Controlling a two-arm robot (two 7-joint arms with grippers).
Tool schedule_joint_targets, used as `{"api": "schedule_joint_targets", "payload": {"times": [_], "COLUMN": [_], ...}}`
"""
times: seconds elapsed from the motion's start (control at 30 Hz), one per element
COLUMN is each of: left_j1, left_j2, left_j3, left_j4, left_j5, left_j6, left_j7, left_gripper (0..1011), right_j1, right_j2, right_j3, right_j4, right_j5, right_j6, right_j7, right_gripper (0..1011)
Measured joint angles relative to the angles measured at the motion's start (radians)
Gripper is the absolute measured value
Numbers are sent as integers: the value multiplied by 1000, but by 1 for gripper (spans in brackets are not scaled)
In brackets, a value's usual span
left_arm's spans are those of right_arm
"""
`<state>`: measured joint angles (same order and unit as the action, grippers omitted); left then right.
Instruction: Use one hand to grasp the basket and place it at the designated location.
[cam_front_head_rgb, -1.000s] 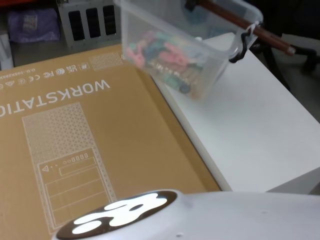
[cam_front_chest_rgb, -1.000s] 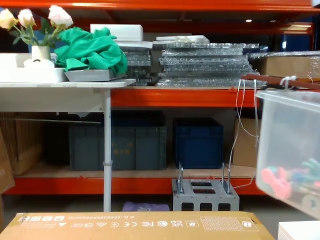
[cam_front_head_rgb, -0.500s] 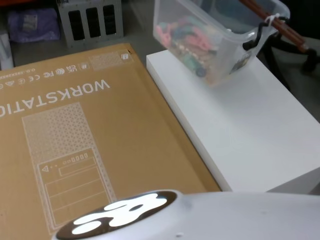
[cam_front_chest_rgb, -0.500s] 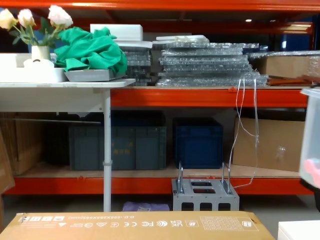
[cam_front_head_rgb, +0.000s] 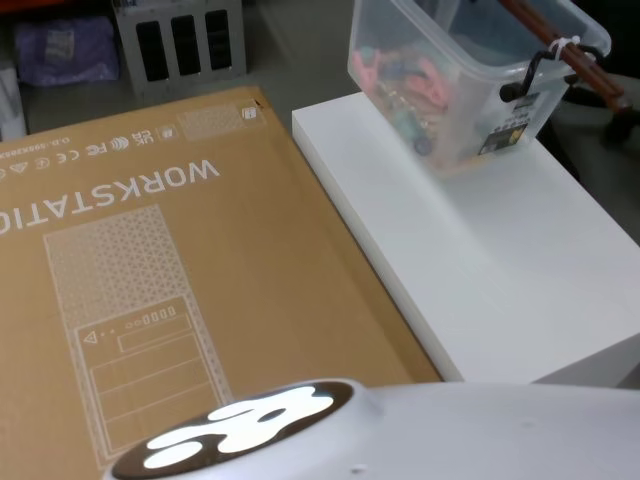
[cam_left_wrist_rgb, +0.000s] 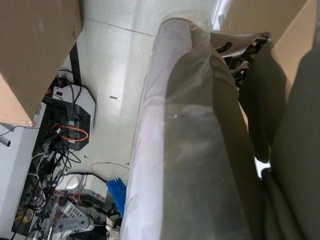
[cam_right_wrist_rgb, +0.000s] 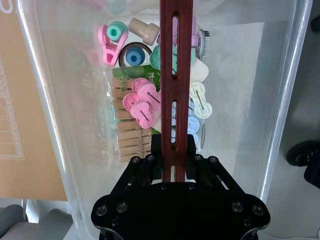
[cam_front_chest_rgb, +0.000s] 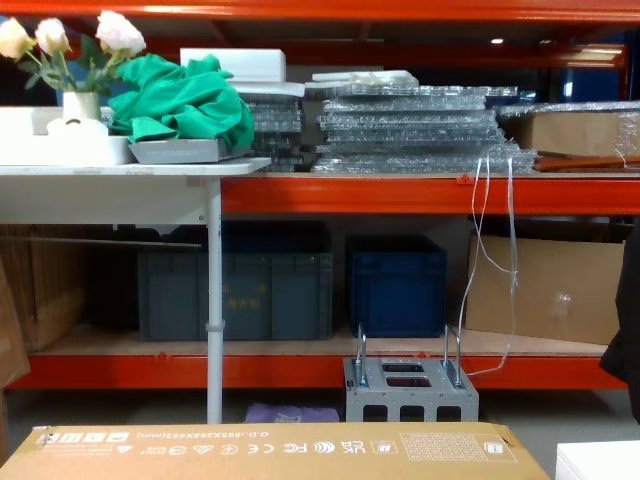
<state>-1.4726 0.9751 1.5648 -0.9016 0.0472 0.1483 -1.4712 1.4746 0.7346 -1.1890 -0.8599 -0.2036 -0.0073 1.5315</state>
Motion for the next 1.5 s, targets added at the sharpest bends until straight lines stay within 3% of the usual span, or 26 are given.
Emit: {"api": "schedule_joint_targets", "payload": {"times": [0.23, 0.4, 0.87, 1.03, 1.27, 1.5], "left_j1": [0, 0, 0, 0, 0, 0], "left_j2": [0, 0, 0, 0, 0, 0], "left_j3": [0, 0, 0, 0, 0, 0], "left_j4": [0, 0, 0, 0, 0, 0], "left_j5": [0, 0, 0, 0, 0, 0], "left_j6": [0, 0, 0, 0, 0, 0], "left_j7": [0, 0, 0, 0, 0, 0], "left_gripper": [0, 0, 0, 0, 0, 0], "right_j1": [-15, -39, -109, -127, -158, -184], "right_j2": [6, 35, 135, 159, 186, 169], "right_j3": [5, 15, 70, 80, 80, 71], "right_j4": [15, 5, -98, -133, -196, -181], "right_j5": [-13, -20, 46, 51, 18, -26], "right_j6": [23, 32, -15, -14, 25, 58], "right_j7": [6, 10, 27, 19, -11, -37], "right_gripper": [235, 235, 235, 235, 235, 235]}}
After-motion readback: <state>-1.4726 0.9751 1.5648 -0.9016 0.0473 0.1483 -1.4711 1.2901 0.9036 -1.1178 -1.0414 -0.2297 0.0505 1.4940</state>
